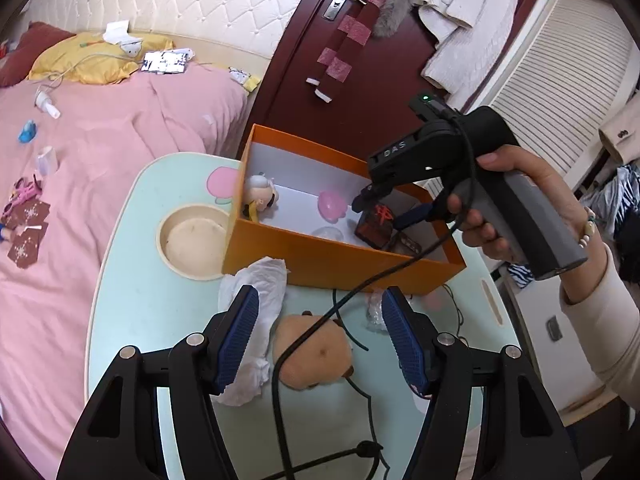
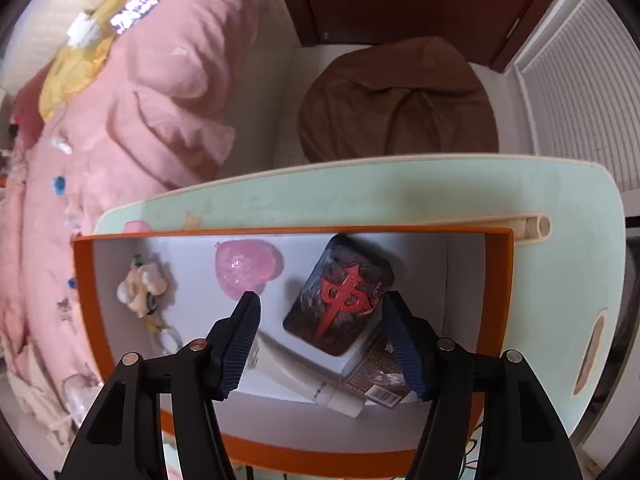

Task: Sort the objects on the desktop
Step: 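Reach into the box and grasp the dark red block with the right tool, then place the red block on the table with the right tool while the left tool moves the pink heart out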

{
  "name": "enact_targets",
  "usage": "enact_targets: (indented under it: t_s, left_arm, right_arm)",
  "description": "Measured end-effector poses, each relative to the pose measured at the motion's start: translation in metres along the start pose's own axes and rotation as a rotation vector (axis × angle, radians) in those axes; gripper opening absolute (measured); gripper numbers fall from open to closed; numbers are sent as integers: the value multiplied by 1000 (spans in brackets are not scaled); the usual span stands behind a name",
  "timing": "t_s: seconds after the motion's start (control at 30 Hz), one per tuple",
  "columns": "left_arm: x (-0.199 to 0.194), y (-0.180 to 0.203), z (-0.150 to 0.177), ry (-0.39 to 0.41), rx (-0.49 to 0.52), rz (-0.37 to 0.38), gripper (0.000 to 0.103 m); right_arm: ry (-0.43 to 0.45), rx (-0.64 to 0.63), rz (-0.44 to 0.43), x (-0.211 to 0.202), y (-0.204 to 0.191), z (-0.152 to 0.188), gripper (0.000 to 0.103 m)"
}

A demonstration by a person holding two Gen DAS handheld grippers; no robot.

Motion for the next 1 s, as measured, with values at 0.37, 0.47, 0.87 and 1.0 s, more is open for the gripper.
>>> enact_targets:
  t_s: [0.37, 0.47, 0.87, 1.0]
  left_arm:
    - [-7, 3, -16, -7, 13, 16, 65]
    - [-9, 6, -26, -10, 31, 17, 65]
    - [122, 45, -81, -348, 282, -178, 44]
    - [167, 38, -80, -442, 261, -263, 44]
  right_arm:
    - [31, -119, -1, -1, -12, 7, 39]
    - [148, -124, -95, -40, -7, 13, 39]
    - [441, -52, -235, -117, 64, 82, 39]
    - [444, -54, -296, -113, 76, 100, 39]
Point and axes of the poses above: each gripper's, at about its wrist camera, not at the fingertips, and x roughly the way its jaws point, y to its right, z to its underside, the point moved 6 cm from there along x, roughly the way its jaws point, and after that the axes turned 1 degree about y, right-handed, at the moved point
